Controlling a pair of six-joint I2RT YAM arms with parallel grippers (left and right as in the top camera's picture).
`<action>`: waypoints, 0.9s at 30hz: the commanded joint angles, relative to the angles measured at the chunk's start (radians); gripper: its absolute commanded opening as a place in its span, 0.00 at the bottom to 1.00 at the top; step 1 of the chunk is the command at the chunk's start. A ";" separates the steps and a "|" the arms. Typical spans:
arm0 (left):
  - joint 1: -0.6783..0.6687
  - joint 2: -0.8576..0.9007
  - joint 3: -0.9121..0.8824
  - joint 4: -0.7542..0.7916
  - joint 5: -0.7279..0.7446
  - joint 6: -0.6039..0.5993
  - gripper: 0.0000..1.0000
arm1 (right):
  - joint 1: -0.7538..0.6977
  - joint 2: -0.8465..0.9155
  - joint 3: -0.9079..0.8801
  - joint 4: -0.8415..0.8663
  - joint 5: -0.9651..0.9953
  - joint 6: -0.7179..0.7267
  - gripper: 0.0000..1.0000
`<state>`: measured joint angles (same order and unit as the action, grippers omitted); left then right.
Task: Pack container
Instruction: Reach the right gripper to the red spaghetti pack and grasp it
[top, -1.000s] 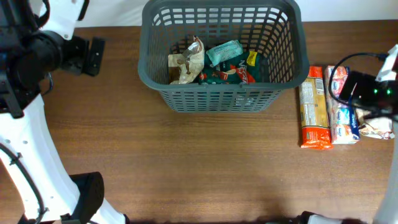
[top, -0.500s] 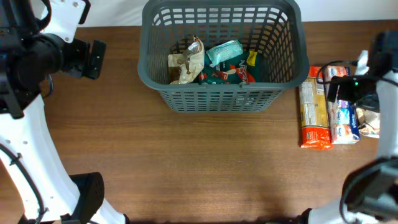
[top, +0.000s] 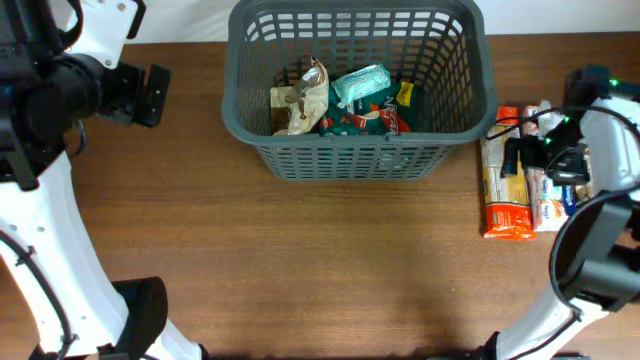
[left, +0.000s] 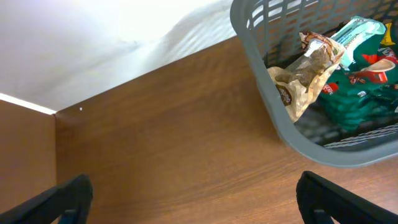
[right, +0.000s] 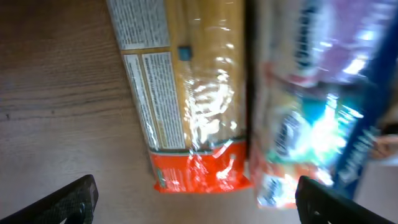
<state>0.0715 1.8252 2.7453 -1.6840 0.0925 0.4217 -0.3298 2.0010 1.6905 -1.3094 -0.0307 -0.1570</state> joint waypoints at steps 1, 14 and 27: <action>0.003 -0.002 0.001 -0.003 -0.004 -0.010 0.99 | 0.013 0.065 0.001 0.000 -0.056 -0.042 0.99; 0.003 -0.002 0.001 -0.003 -0.004 -0.010 0.99 | 0.050 0.202 0.001 0.045 -0.067 -0.048 1.00; 0.003 -0.002 0.001 -0.003 -0.004 -0.010 0.99 | 0.048 0.231 -0.001 0.096 -0.002 -0.045 0.99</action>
<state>0.0715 1.8252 2.7453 -1.6836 0.0925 0.4217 -0.2844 2.2044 1.6905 -1.2232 -0.0647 -0.1944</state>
